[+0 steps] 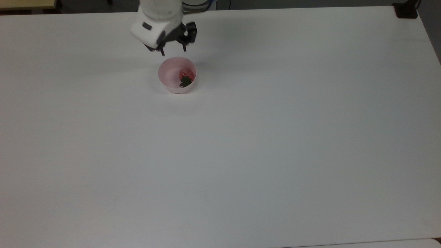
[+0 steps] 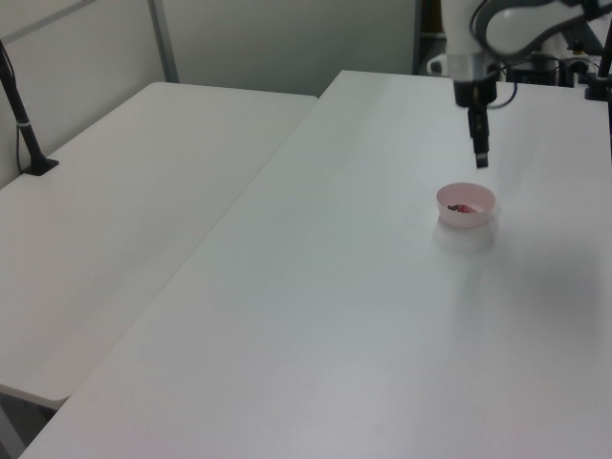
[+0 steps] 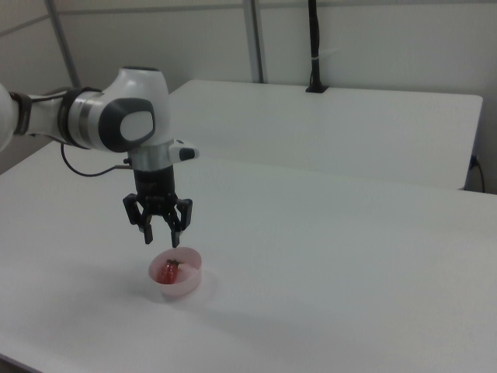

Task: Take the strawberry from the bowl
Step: 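Lower the open gripper into the pink bowl around the strawberry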

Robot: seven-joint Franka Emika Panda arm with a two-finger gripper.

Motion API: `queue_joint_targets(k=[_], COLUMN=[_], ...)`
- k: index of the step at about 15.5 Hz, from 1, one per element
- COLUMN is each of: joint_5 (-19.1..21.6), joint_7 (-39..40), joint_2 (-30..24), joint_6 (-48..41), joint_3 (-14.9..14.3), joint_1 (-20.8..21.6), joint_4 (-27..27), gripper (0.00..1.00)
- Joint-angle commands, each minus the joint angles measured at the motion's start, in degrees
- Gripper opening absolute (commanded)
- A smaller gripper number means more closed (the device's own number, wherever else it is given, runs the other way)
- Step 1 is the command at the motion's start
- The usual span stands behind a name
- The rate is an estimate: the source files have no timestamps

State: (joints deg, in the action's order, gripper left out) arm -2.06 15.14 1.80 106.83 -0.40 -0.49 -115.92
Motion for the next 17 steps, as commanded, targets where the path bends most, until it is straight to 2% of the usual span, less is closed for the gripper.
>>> queue_joint_targets(k=[1,17], joint_5=[-0.8,-1.4], joint_7=[-5.4,-6.6], joint_2=[3.6,10.9], joint_6=[5.5,12.2], joint_3=[1.3,1.4], joint_1=[0.3,0.4], joint_4=[-0.9,-1.9], gripper=[0.63,0.64])
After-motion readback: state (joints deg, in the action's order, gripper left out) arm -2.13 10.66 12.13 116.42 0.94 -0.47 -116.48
